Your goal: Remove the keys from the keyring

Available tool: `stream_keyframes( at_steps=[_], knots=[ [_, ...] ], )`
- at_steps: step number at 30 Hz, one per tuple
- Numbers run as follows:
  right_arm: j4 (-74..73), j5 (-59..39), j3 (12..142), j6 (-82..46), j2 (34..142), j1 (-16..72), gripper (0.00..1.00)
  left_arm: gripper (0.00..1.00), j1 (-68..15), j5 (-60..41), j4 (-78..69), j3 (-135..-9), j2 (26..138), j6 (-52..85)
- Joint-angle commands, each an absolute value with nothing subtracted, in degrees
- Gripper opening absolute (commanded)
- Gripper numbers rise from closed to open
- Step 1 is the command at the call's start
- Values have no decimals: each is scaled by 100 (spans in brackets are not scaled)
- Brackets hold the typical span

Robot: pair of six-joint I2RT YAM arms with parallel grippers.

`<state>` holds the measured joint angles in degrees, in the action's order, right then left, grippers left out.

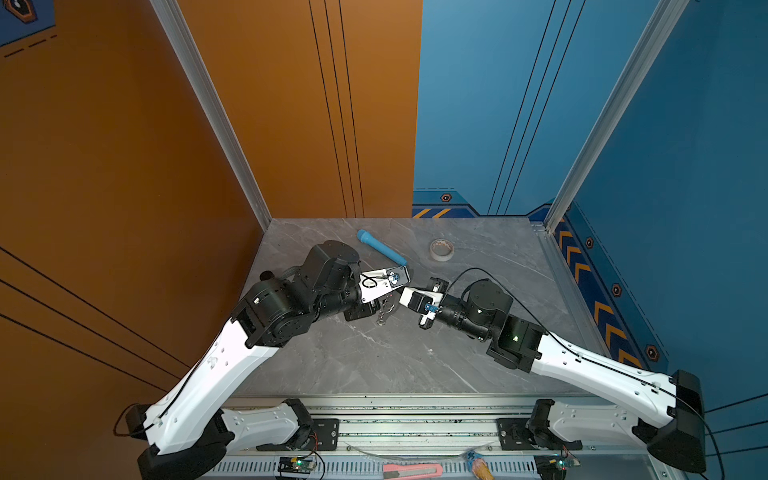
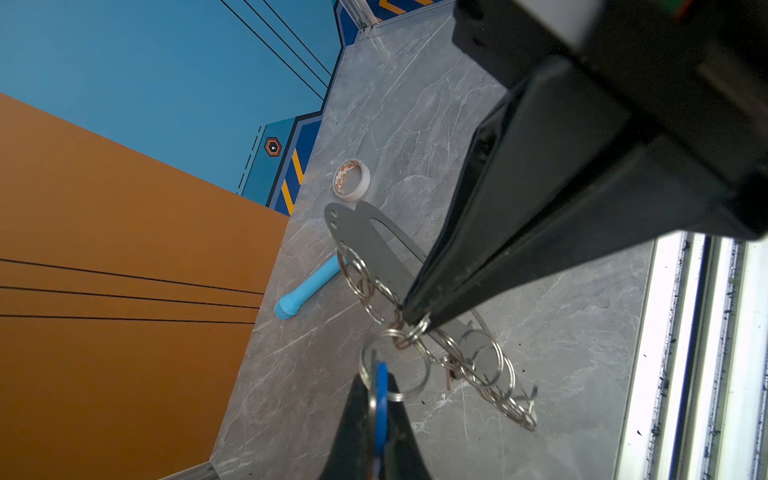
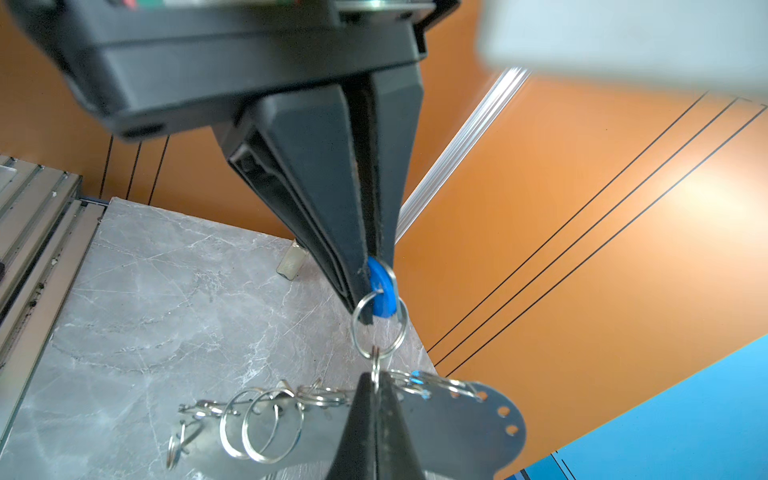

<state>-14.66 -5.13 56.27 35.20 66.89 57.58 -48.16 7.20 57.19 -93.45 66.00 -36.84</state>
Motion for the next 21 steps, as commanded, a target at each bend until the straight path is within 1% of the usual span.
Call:
stream_keyframes(
  at_steps=[1, 8, 11, 21],
  knots=[
    [-1431, -148, 5485, 3626, 6635, 5797, 0, 0, -4930, 1032, 5321, -9245, 6387, -3515],
    [-1686, 18, 5437, 3579, 6710, 5832, 0, 0, -5382, 1447, 5031, -8984, 6300, -3369],
    [-1697, 18, 5475, 3471, 6732, 5840, 0, 0, -5684, 1770, 5034, -8889, 6277, -3337],
    [-1786, 290, 5611, 2954, 6865, 5802, 0, 0, -6222, 2320, 5030, -8707, 6190, -3145]
  ],
)
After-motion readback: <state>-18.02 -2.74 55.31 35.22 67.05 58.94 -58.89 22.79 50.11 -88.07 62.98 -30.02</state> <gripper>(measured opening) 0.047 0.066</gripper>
